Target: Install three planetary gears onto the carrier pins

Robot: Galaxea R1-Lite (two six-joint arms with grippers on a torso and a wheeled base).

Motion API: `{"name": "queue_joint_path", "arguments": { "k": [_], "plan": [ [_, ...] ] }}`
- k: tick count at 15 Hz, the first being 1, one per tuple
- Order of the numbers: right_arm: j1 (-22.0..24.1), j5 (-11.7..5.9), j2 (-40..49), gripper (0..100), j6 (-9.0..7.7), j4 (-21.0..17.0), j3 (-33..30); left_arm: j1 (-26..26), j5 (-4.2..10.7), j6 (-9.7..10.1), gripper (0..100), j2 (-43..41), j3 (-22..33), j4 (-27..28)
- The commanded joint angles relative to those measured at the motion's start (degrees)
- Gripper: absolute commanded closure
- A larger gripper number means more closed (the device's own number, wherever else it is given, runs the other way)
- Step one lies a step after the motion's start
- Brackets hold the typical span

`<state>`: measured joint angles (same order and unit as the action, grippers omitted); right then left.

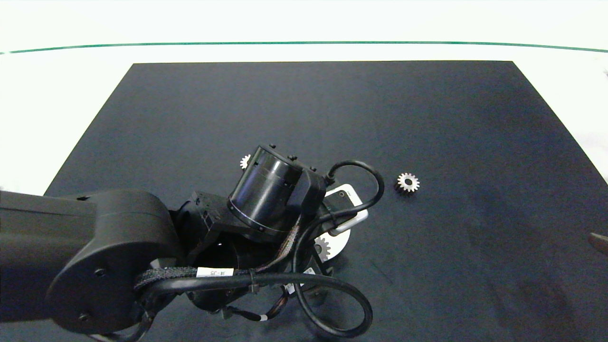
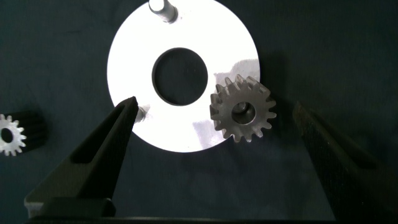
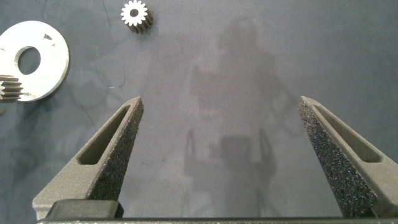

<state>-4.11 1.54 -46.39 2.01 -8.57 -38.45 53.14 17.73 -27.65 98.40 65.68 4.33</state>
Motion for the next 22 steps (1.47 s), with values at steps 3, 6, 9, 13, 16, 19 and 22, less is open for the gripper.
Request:
{"name": "queue_joint_path", "arguments": {
  "k": [3, 6, 9, 13, 16, 19, 22],
  "plan": [
    [0.0, 0.13, 0.2, 0, 0.01, 0.0, 0.0, 0.0, 0.12, -0.04, 0, -1.5, 2.7, 2.4],
    [0.0, 0.31, 0.2, 0, 0.01, 0.0, 0.0, -0.1, 0.12, -0.30, 0, -0.8, 3.4, 2.3],
    [0.0, 0.31, 0.3, 0, 0.01, 0.0, 0.0, -0.3, 0.12, -0.65, 0, -0.6, 3.8, 2.3],
    [0.0, 0.31, 0.2, 0, 0.01, 0.0, 0.0, -2.4, 0.12, -2.15, 0, -0.6, 4.4, 2.3],
    [0.0, 0.31, 0.2, 0, 0.01, 0.0, 0.0, -3.7, -0.06, -2.94, 0, -0.6, 4.5, 2.3],
    [0.0, 0.31, 0.2, 0, 0.01, 0.0, 0.0, -3.4, -0.06, -2.85, 0, -0.6, 4.5, 2.3],
    [0.0, 0.40, 0.4, 0, 0.10, 0.0, 0.0, -3.1, -0.06, -2.85, 0, -0.1, 3.8, 2.2]
  ]
}}
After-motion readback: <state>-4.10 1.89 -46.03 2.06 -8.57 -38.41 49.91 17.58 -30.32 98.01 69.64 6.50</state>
